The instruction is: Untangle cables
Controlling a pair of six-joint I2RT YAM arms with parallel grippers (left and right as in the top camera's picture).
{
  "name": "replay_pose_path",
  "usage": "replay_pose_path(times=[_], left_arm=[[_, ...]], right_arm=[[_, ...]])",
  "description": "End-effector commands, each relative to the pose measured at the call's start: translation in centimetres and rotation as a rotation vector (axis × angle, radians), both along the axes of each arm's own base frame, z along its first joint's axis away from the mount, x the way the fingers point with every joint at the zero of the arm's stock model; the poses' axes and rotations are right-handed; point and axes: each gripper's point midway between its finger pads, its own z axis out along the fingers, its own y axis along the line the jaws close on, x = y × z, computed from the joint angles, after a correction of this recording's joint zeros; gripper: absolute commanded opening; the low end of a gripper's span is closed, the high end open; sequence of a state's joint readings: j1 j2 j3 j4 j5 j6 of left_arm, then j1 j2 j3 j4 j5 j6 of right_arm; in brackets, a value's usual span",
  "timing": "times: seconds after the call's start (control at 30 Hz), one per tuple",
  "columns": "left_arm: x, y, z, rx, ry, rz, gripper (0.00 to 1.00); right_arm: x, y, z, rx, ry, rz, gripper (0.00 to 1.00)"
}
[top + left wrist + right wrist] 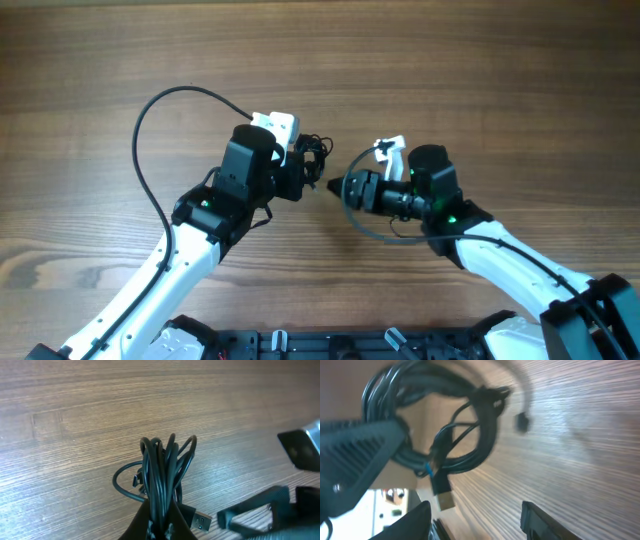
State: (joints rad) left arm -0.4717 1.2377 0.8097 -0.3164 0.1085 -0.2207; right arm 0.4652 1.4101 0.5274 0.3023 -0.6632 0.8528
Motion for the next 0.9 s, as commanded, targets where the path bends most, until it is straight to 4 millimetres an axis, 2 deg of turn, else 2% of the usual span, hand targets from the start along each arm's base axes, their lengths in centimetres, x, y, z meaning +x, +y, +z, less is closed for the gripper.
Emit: replay_pose_path(times=[0.0,0.1,0.17,0.3,0.5,0.73,0.87], left_arm=[[-0.1,-0.7,1.0,-0.067,0.011,0.001,0.04],[-0.3,-0.9,1.0,-0.081,0.020,-0.003,0.04],[-0.3,-0.9,1.0,-0.080,0.021,-0.003,0.04],[-0.6,-0.7,0.6,-0.071,0.038,-0.002,0.04],[-0.7,-0.6,0.4,-0.067,0.048,-0.002,0.04],[-1.3,-1.5,0.6,-0.105,0.069,-0.049,0.04],[-1.1,-1.3,0.5,-0.095,0.063,-0.035,0.04]], right_arm=[[-0.9,1.8,0.2,-0.049,-0.169,0.108,0.59],[-0.6,2.4,-0.3,-0.141,-0.279,0.096,0.58],[0.0,2.1,-0.7,-0.192,-0.307,0.052,0.52],[1.0,1.5,-0.9,-0.234,-0.325,-0.010,0.28],[1.0,1.6,-0.7,-0.228,-0.331,-0.007,0.06],[1.3,2.5,1.1,-0.175,-0.426,0.027,0.05],[1.0,2.2,0.4,-0.185,-0.373,0.019,0.05]])
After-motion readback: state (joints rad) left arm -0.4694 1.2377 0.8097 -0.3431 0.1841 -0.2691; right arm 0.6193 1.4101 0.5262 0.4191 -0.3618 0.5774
